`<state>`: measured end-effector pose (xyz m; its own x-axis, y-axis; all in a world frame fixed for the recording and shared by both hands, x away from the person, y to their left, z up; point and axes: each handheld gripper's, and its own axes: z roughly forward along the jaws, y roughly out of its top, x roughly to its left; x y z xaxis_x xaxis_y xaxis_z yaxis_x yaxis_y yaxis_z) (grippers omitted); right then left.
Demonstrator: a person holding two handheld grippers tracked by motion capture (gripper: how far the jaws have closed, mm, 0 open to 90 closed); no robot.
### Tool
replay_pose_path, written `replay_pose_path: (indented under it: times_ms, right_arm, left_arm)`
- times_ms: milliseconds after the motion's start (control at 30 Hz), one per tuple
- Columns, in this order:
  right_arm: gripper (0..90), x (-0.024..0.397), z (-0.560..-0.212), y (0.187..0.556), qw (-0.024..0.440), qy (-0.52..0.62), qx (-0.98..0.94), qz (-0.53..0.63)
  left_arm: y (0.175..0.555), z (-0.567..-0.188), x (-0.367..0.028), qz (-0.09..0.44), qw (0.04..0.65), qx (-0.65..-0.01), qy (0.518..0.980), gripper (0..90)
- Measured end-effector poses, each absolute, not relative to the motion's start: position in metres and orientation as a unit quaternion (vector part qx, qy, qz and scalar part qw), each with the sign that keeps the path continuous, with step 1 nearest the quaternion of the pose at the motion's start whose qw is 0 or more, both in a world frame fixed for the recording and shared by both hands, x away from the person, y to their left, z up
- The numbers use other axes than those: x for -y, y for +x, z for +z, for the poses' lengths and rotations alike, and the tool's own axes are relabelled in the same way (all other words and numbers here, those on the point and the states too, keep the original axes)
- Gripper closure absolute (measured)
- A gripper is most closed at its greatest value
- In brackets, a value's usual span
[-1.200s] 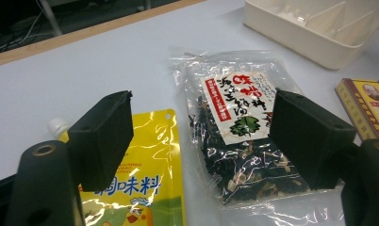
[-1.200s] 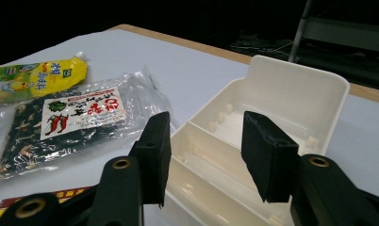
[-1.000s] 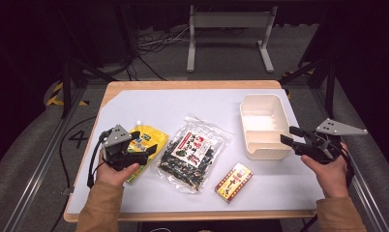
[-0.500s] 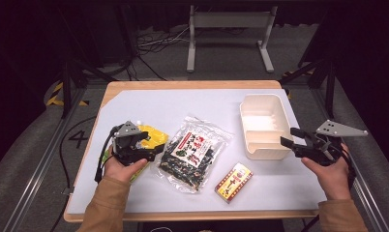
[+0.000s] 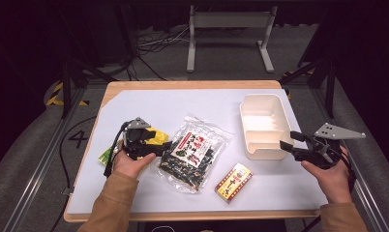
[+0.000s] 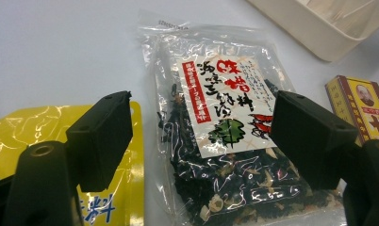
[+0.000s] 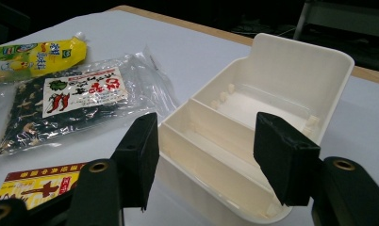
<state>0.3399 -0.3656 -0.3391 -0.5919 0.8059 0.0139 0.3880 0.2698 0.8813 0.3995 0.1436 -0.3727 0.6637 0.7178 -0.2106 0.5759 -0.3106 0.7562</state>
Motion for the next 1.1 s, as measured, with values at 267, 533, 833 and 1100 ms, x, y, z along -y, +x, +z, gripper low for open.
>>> replay_pose_path:
  times_ms: [267,533,833,1100]
  right_arm:
    - [40.7,0.365,-0.342,0.338,0.224,0.392,-0.767,0.456]
    - [40.0,0.358,-0.346,0.338,0.220,0.388,-0.775,0.448]
    - [38.7,0.351,-0.355,0.338,0.211,0.386,-0.786,0.434]
    - [38.5,0.352,-0.358,0.338,0.209,0.390,-0.786,0.432]
  left_arm:
    - [0.412,-0.379,-0.133,0.051,0.411,-0.418,0.809,21.9]
    - [0.425,-0.389,-0.124,0.035,0.384,-0.426,0.818,22.4]
    - [0.442,-0.405,-0.115,0.040,0.360,-0.452,0.815,23.1]
    - [0.453,-0.413,-0.114,0.057,0.355,-0.463,0.810,22.5]
